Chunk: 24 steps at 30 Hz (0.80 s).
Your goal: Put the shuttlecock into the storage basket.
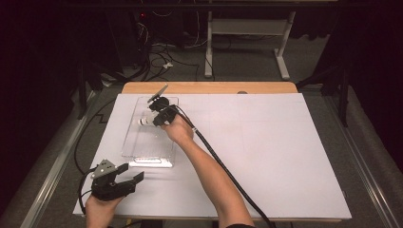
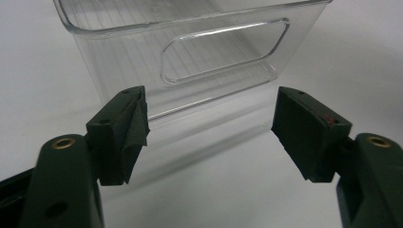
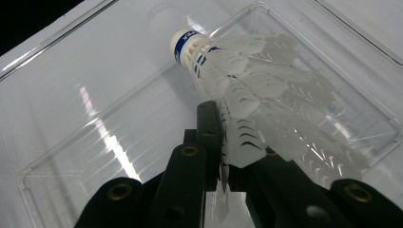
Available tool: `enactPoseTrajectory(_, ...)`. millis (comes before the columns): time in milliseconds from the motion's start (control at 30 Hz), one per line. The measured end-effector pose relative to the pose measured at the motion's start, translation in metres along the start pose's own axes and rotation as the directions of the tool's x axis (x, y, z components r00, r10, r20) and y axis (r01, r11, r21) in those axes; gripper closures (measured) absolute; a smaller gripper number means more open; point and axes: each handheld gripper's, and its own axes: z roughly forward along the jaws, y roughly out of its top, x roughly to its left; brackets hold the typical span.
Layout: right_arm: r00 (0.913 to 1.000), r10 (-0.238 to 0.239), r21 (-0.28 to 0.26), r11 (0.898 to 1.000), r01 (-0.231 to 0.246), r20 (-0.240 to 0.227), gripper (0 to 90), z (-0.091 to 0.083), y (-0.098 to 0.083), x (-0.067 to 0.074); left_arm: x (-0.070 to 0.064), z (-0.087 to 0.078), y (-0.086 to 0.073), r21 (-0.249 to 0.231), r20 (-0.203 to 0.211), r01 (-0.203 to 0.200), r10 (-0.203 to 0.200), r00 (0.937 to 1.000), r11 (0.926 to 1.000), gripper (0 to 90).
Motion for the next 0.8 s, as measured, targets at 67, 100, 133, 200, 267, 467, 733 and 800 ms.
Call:
enactPoseTrajectory(67, 0.9999, -0.015, 0.000, 1.000, 0.015, 0.006, 87.2, 0.0007, 0.0005, 0.0003, -0.0002, -0.0002, -0.0001, 0.001, 0.001, -0.001, 0.001, 1.0000, 1.0000, 28.9)
enactPoseTrajectory(100, 1.0000, -0.006, 0.004, 1.000, 0.006, 0.006, 87.1, 0.0011, 0.0003, 0.0009, -0.0003, -0.0003, -0.0001, 0.000, 0.001, -0.002, 0.002, 1.0000, 1.0000, 28.9)
enactPoseTrajectory(133, 0.9999, -0.009, 0.003, 1.000, 0.009, 0.005, 86.8, 0.0012, 0.0003, 0.0007, -0.0003, -0.0004, -0.0002, -0.001, 0.001, -0.002, 0.002, 1.0000, 1.0000, 28.9)
enactPoseTrajectory(200, 0.9999, -0.015, 0.007, 1.000, 0.014, 0.007, 85.4, 0.0012, 0.0005, 0.0006, -0.0001, -0.0001, 0.0000, -0.001, 0.000, -0.001, 0.001, 1.0000, 1.0000, 28.9)
enactPoseTrajectory(267, 0.9997, -0.022, 0.011, 1.000, 0.022, 0.008, 81.5, 0.0010, 0.0005, 0.0015, 0.0001, 0.0006, 0.0004, 0.003, 0.003, -0.002, 0.002, 1.0000, 1.0000, 28.9)
enactPoseTrajectory(467, 0.9970, -0.052, 0.018, 0.999, 0.051, 0.057, 74.6, 0.0015, 0.0007, 0.0046, 0.0012, 0.0016, 0.0000, 0.003, 0.010, 0.009, -0.009, 0.9999, 1.0000, 28.9)
enactPoseTrajectory(733, 0.9949, -0.053, 0.015, 0.999, 0.052, 0.086, 66.5, -0.0010, 0.0013, 0.0057, 0.0024, 0.0010, -0.0003, 0.001, 0.009, 0.011, -0.011, 0.9999, 0.9999, 28.7)
enactPoseTrajectory(800, 0.9958, -0.050, 0.034, 0.998, 0.048, 0.077, 66.6, -0.0015, 0.0018, 0.0048, 0.0020, 0.0013, -0.0001, 0.003, 0.011, 0.008, -0.008, 0.9999, 1.0000, 28.7)
